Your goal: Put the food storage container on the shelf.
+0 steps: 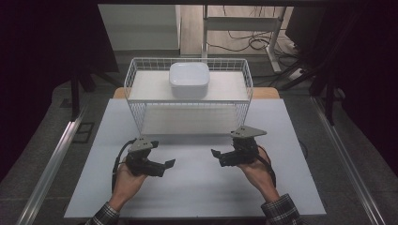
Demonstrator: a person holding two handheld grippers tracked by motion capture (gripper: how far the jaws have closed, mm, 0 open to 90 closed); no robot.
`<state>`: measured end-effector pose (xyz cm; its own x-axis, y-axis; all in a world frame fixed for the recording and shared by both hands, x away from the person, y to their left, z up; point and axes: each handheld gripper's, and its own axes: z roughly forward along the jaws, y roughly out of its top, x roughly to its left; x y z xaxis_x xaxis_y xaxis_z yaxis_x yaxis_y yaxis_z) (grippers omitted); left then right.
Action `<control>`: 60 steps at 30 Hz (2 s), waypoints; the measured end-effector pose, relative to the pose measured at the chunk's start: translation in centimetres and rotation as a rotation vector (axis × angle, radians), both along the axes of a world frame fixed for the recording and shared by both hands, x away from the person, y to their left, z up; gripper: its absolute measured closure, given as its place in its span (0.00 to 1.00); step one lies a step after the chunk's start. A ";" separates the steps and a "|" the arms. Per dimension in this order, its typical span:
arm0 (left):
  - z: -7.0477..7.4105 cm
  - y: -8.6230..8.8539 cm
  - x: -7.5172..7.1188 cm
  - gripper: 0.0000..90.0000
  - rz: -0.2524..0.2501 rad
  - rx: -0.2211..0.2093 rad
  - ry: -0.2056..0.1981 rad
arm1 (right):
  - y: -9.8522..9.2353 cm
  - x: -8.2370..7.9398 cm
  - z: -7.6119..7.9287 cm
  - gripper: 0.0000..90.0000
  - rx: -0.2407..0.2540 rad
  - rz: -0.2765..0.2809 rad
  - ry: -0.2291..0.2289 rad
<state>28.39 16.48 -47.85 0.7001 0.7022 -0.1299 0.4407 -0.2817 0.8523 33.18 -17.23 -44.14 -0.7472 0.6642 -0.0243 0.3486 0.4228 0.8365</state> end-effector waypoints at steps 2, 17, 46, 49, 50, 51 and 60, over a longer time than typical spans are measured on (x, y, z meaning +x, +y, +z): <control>-0.2 0.3 -0.2 0.05 0.005 0.001 0.003 | -0.2 -0.2 -0.3 0.00 -0.005 -0.003 0.000; -1.4 2.5 -2.1 0.05 0.048 -0.008 0.015 | -3.1 -1.9 -1.7 0.00 -0.010 -0.058 -0.002; -3.7 7.6 -5.6 0.04 0.159 0.057 0.056 | -8.9 -4.8 -3.3 0.00 -0.040 -0.172 -0.001; -3.9 8.1 -6.0 0.04 0.171 0.053 0.064 | -9.5 -5.1 -3.6 0.00 -0.046 -0.181 0.008; -4.0 8.2 -6.1 0.04 0.175 0.053 0.066 | -9.6 -5.2 -3.7 0.00 -0.047 -0.185 0.012; -4.0 8.4 -6.3 0.04 0.179 0.054 0.067 | -10.0 -5.4 -4.0 0.00 -0.048 -0.191 0.023; -5.0 9.0 -7.1 0.04 0.181 0.037 0.118 | -10.6 -6.2 -5.3 0.00 -0.091 -0.197 0.076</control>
